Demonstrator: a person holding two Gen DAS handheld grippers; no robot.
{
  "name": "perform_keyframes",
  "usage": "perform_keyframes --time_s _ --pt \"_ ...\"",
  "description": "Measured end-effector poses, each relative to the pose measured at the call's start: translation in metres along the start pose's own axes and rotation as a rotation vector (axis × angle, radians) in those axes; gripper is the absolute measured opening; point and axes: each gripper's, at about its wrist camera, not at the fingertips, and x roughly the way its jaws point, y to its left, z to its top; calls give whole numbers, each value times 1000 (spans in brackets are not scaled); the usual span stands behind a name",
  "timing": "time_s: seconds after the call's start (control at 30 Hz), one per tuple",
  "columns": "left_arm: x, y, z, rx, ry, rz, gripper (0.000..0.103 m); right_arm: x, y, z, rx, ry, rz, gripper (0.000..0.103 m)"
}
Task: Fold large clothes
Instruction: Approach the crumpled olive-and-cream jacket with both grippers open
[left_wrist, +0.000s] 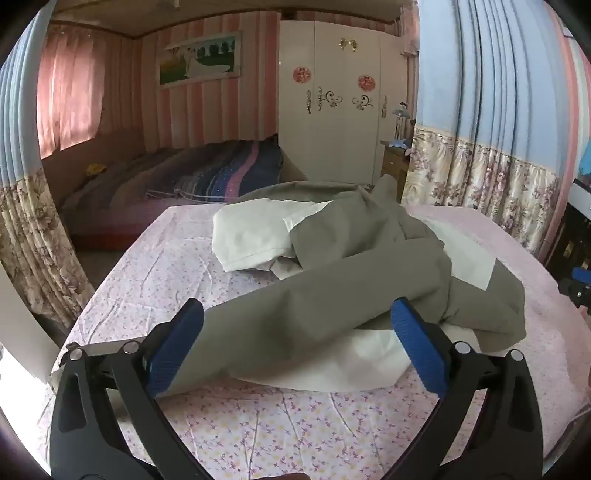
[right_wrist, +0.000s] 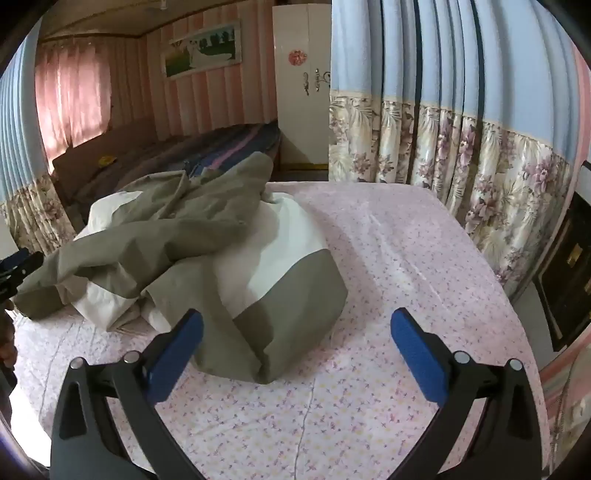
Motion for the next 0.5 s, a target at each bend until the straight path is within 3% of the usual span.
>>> perform_keyframes --time_s 0.07,0.17,0.27,0.4,0.5 --pt "4 -4 0 12 16 42 100 -6 1 -1 -20 -17 -10 101" --pt "8 4 -4 -35 44 -8 100 2 7 1 -30 26 1 101" --pt "14 2 -5 -66 57 -40 100 3 9 1 -33 16 0 101" --pt "13 -3 -8 -72 57 -3 100 4 5 2 -31 19 -1 101" --pt "17 -2 -8 -89 92 -19 100 1 5 -1 -36 6 -10 101"
